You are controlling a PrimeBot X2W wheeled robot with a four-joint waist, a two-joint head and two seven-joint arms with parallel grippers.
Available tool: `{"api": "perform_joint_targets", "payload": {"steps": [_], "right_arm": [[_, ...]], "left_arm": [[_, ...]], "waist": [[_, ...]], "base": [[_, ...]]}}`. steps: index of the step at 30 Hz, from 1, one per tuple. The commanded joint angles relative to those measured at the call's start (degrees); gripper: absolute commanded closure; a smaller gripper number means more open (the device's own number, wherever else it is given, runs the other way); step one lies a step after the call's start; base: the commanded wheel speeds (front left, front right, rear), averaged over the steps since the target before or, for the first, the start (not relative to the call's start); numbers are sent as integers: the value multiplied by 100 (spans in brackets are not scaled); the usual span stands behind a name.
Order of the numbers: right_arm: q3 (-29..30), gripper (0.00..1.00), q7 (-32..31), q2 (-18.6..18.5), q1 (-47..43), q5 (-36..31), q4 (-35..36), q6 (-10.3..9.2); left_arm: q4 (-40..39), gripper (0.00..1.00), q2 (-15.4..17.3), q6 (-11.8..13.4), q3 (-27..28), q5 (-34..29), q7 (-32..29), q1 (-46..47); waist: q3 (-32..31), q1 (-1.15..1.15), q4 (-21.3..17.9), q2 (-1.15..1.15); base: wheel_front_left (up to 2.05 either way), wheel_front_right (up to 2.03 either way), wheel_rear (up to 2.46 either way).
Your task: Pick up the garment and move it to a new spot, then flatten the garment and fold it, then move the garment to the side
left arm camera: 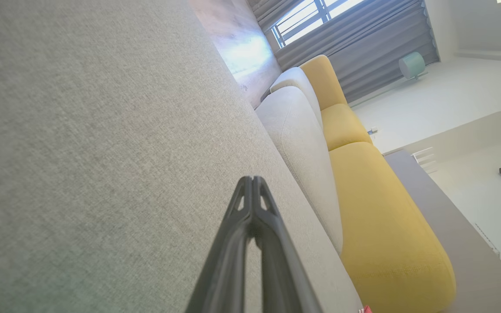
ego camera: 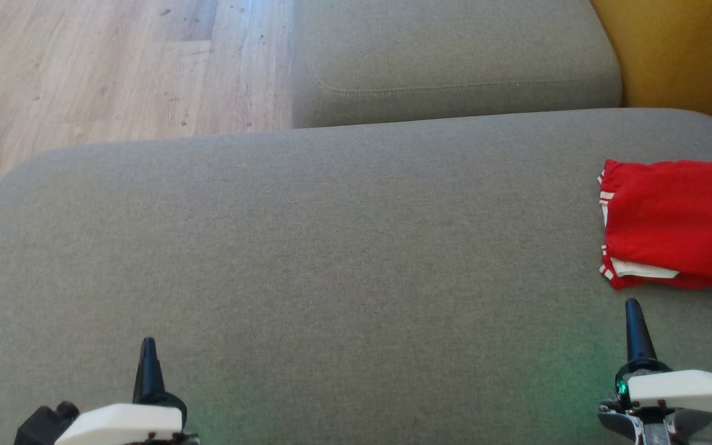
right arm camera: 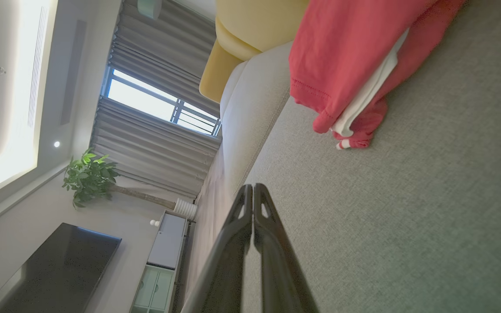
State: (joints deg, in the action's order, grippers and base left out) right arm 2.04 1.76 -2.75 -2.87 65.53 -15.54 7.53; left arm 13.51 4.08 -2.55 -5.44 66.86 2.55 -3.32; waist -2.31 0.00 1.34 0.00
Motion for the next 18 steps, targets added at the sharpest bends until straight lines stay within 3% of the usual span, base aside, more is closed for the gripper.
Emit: {"api": "perform_joint_targets", "payload": {"steps": [1, 18], "right_arm": [[-54, 100, -39, -98, 301, 131, 174, -2], [115, 100, -340, -97, 559, 1272, 167, -3]], "left_arm": [[-148, 100, 65, -45, 188, 115, -25, 379], [-65, 100, 59, -240, 521, 1251, -323, 619]], "waist": [[4, 0, -3, 0], [111, 0, -60, 0]], "base": [[0, 0, 0], [0, 0, 0]]}}
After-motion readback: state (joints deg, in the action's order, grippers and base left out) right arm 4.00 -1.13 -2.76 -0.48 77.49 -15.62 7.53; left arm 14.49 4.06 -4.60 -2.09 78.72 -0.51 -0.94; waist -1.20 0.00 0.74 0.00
